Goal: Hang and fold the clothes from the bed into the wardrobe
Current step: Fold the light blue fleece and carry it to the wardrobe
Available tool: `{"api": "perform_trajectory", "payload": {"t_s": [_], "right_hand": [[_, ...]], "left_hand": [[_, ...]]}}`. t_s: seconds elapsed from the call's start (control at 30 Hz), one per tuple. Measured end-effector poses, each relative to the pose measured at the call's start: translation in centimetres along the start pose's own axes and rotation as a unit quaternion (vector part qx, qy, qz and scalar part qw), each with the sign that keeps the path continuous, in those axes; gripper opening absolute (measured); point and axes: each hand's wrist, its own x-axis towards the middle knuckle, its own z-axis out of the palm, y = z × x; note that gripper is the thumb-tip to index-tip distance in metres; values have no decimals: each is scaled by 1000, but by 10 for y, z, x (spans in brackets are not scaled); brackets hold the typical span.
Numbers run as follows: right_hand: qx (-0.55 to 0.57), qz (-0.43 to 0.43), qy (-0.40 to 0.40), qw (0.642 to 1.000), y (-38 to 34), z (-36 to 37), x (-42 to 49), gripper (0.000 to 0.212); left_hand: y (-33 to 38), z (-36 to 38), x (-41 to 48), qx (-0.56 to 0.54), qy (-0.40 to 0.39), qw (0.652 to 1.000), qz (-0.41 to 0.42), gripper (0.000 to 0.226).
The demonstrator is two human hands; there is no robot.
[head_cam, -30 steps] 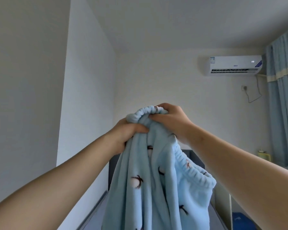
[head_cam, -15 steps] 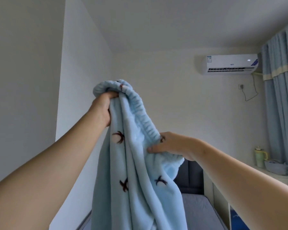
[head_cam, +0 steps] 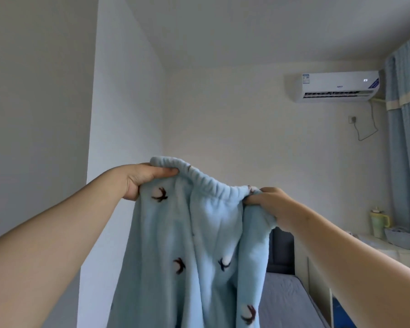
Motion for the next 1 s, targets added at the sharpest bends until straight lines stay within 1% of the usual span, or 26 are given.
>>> {"api": "perform_trajectory", "payload": {"t_s": [0.1, 0.2, 0.27, 0.33, 0.4, 0.43, 0.47, 0.53, 0.63, 0.7, 0.77, 0.83, 0.9, 0.93, 1.0], "right_hand": [[27, 37, 26, 999, 10, -11, 6, 9], [80, 47, 24, 995, 20, -17, 8, 9], [88, 39, 17, 995, 27, -18, 8, 14], [61, 20, 41, 997, 32, -19, 8, 20], [-6, -4, 66, 998, 36, -23, 9, 25], [-38, -13, 64, 997, 37, -25, 10, 26], [-58, -20, 55, 997, 39, -26, 10, 27], [-76, -29, 34, 996, 41, -27, 9, 30], [-94, -33, 25, 995, 41, -24, 8, 34], [-60, -21, 19, 998, 41, -25, 7, 33], [38, 4, -16, 999, 44, -29, 4, 28], [154, 26, -62, 986, 48, -31, -1, 21], [223, 42, -96, 969, 53, -30, -5, 17], [228, 54, -109, 966, 54, -28, -6, 16], [186, 105, -125, 969, 55, -23, -11, 15]], "left_hand": [[-4, -9, 8, -6, 86, 996, -2, 23], [-7, -17, 14, -17, 145, 989, -10, 18], [-10, -21, 14, -29, 136, 990, -21, 13], [-15, -25, 14, -34, 95, 995, -14, 8], [-19, -32, 16, -15, 51, 999, 2, 29], [-21, -34, 16, 8, 34, 999, 3, 35], [-22, -35, 15, 32, 24, 999, -1, 37], [-24, -36, 12, 54, 32, 998, -10, 33], [-27, -33, 6, 42, 41, 998, -16, 19], [-31, -35, 1, 25, 38, 999, -13, 28], [-32, -42, -1, -3, 50, 999, 10, 23], [-35, -50, -2, -54, 79, 995, 31, 13], [-39, -55, -1, -84, 112, 990, 35, 13], [-42, -56, 0, -86, 123, 988, 25, 14], [-50, -52, 1, -65, 146, 987, -29, 17]]}}
